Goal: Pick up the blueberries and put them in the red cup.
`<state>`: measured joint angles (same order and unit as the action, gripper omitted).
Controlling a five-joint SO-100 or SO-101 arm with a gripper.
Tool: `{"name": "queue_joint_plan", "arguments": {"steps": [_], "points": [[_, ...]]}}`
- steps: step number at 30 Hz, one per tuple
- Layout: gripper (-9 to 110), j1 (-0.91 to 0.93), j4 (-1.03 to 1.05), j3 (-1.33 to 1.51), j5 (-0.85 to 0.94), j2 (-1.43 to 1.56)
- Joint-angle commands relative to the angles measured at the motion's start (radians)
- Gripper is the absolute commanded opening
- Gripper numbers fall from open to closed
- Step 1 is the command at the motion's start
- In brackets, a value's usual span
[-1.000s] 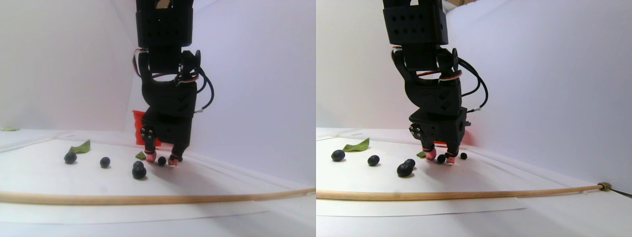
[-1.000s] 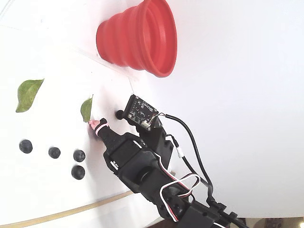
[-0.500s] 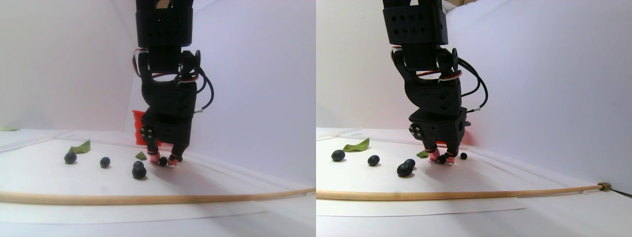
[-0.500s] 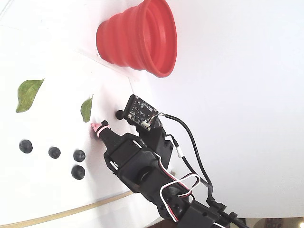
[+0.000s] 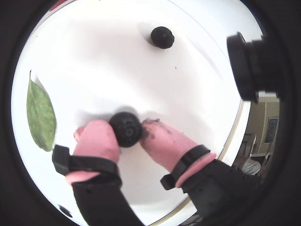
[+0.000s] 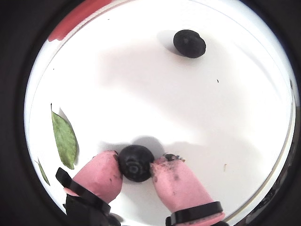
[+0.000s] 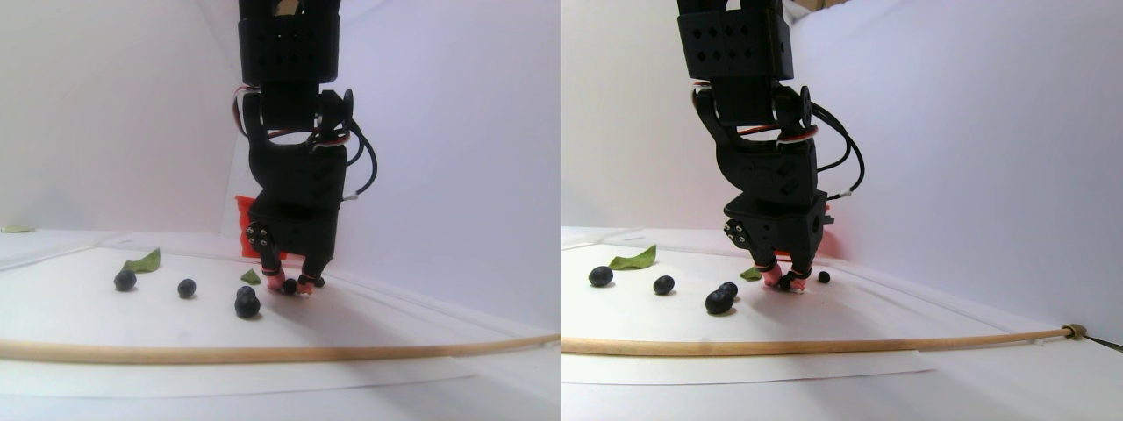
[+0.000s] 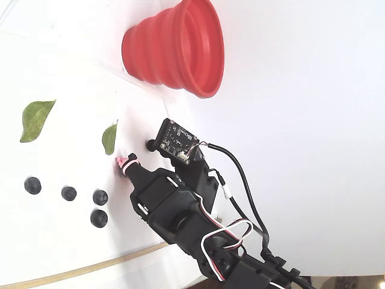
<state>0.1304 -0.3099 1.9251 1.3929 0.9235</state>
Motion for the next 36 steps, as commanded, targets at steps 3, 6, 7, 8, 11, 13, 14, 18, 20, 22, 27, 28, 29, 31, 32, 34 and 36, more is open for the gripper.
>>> {"name": "queue_joint_plan", "arguments": {"steps": [3, 6, 7, 8, 11, 13, 14, 18, 20, 22, 27, 28, 29, 31, 32, 34, 36], "points": [[11, 0.002, -0.021, -0.006, 0.037, 0.112], [11, 0.003, -0.021, -0.002, 0.049, 0.132], [11, 0.003, -0.021, 0.003, 0.052, 0.141], [11, 0.003, -0.021, 0.006, 0.055, 0.150], [11, 0.002, -0.021, 0.015, 0.063, 0.172], [11, 0.002, -0.021, 0.023, 0.066, 0.187], [11, 0.002, -0.021, 0.026, 0.066, 0.196], [11, -0.002, -0.021, 0.040, 0.072, 0.221], [11, -0.005, -0.021, 0.048, 0.077, 0.235], [11, -0.006, -0.020, 0.054, 0.083, 0.245], [11, -0.011, -0.018, 0.067, 0.091, 0.282], [11, -0.012, -0.014, 0.069, 0.091, 0.290], [11, -0.014, -0.008, 0.069, 0.092, 0.299], [11, -0.015, 0.002, 0.069, 0.092, 0.314], [11, -0.017, 0.008, 0.071, 0.094, 0.324], [11, -0.018, 0.015, 0.071, 0.097, 0.339], [11, -0.020, 0.021, 0.069, 0.100, 0.351]]}}
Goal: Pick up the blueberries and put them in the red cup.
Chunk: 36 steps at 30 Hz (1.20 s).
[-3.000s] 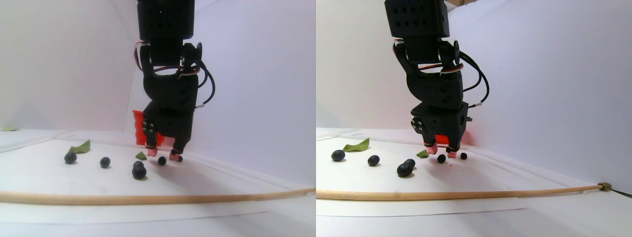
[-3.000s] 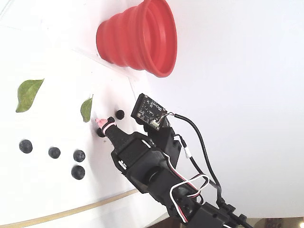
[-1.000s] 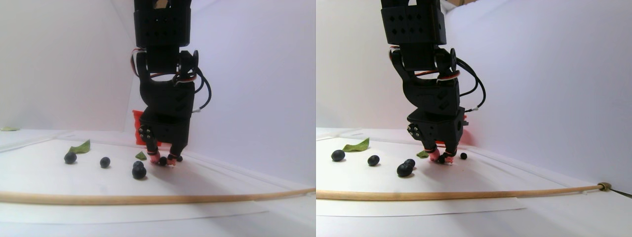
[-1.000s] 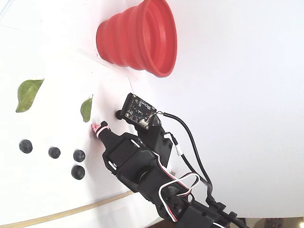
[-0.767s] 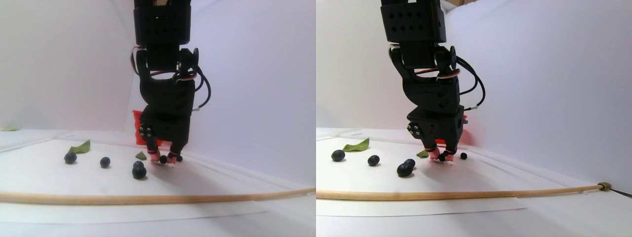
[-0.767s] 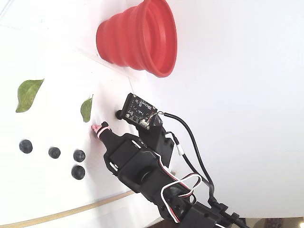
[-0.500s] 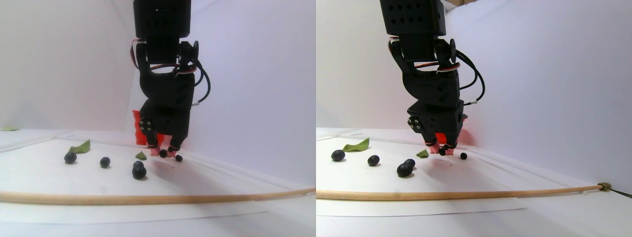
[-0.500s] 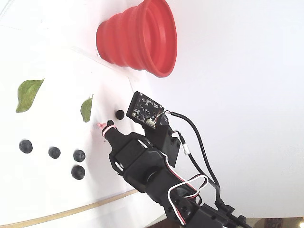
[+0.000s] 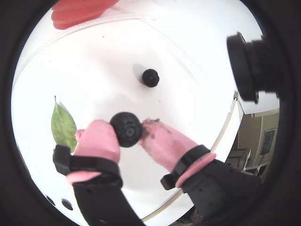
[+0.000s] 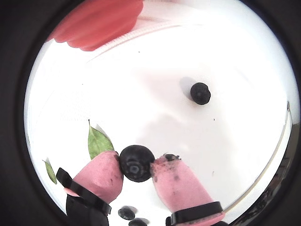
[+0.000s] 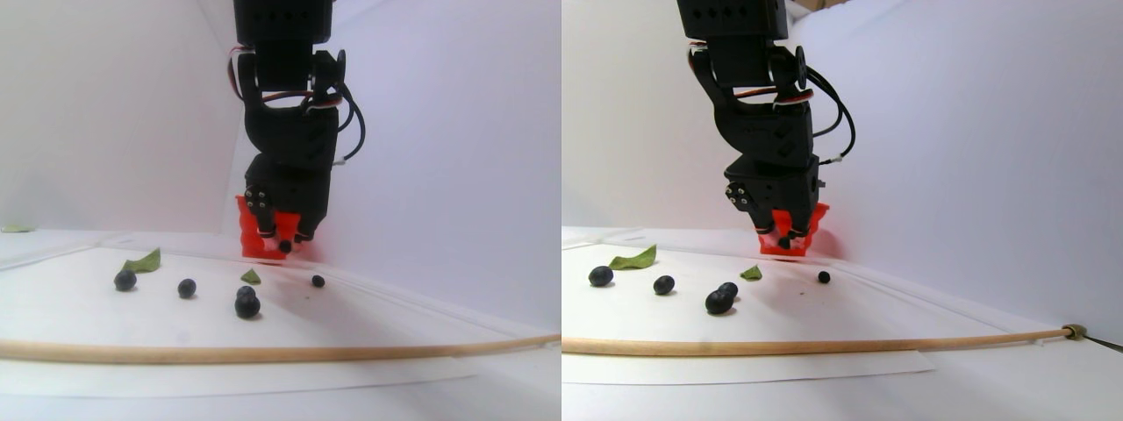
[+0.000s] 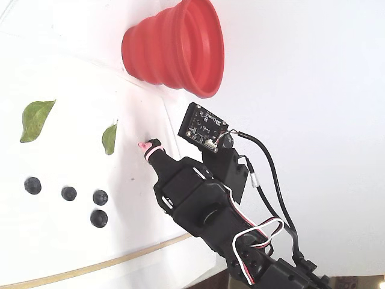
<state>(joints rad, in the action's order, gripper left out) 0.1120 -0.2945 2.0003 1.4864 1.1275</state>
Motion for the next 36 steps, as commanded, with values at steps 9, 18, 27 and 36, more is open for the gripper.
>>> {"name": "queue_joint_plan", "arguments": {"steps": [9, 18, 27, 36], "points": [[11, -0.014, 0.031, -0.003, 0.020, 0.202], [11, -0.026, 0.060, -0.012, 0.025, 0.258], [11, -0.026, 0.087, -0.069, 0.048, 0.267], [11, -0.025, 0.091, -0.115, 0.081, 0.265]]}}
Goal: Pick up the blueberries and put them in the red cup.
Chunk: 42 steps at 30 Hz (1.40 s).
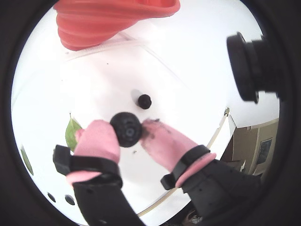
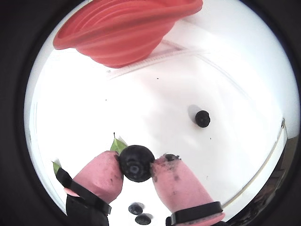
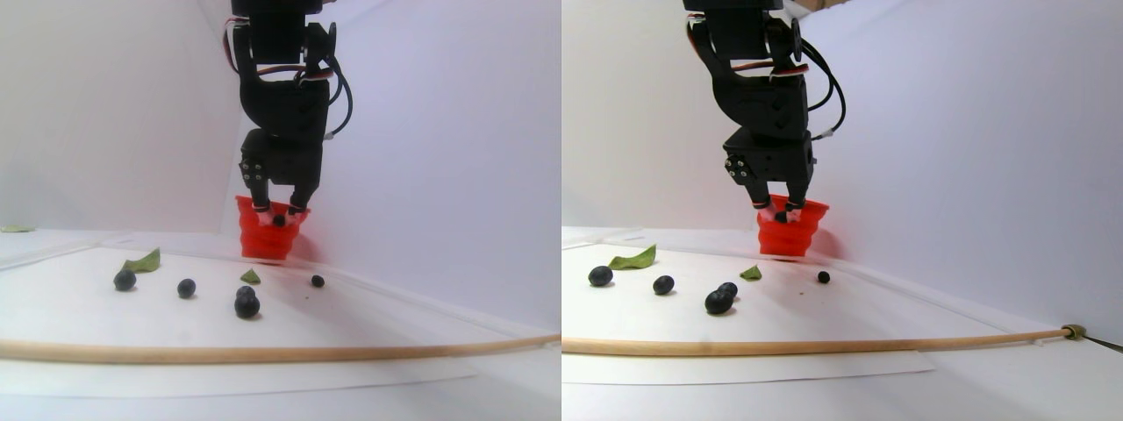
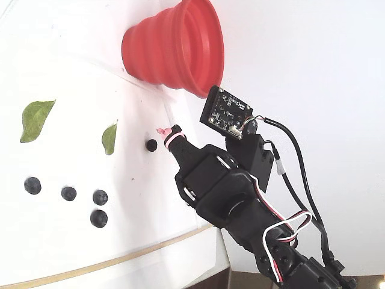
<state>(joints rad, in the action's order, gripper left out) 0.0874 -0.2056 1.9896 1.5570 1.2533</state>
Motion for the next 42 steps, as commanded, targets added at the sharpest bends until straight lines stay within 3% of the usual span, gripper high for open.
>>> {"name": "queue_joint_plan", "arguments": {"steps": [1, 42], "points": [[11, 0.002, 0.002, -0.112, 0.015, 0.141], [11, -0.011, 0.071, -0.331, 0.075, 0.158]]}}
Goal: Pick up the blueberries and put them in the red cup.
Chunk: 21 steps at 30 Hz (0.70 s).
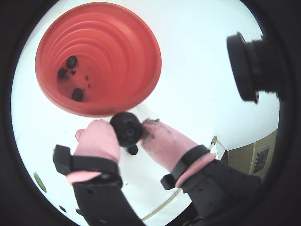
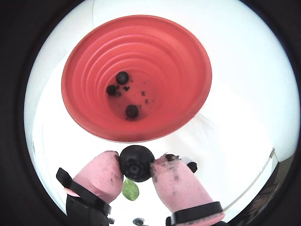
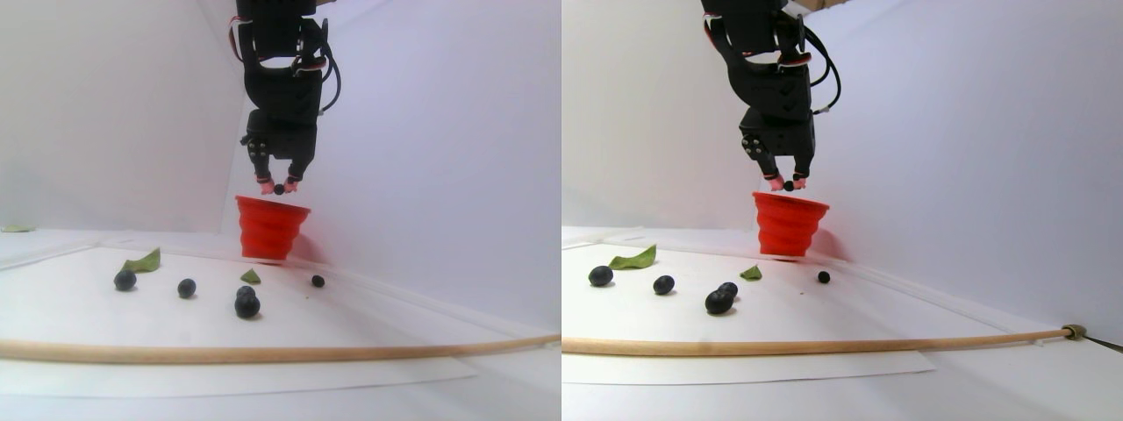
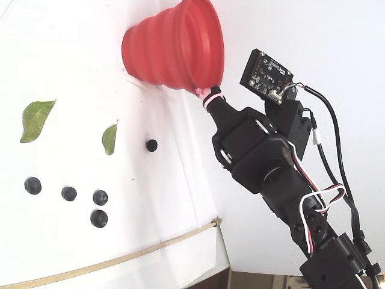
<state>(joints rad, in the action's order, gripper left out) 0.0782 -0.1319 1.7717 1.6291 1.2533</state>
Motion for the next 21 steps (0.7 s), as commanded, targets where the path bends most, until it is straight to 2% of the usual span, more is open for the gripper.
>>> {"name": "queue_joint_plan", "arguments": {"steps": [1, 21], "points": [[11, -0.002, -0.002, -0.123, 0.003, 0.152], [11, 0.014, 0.017, -0.322, 0.015, -0.009]]}}
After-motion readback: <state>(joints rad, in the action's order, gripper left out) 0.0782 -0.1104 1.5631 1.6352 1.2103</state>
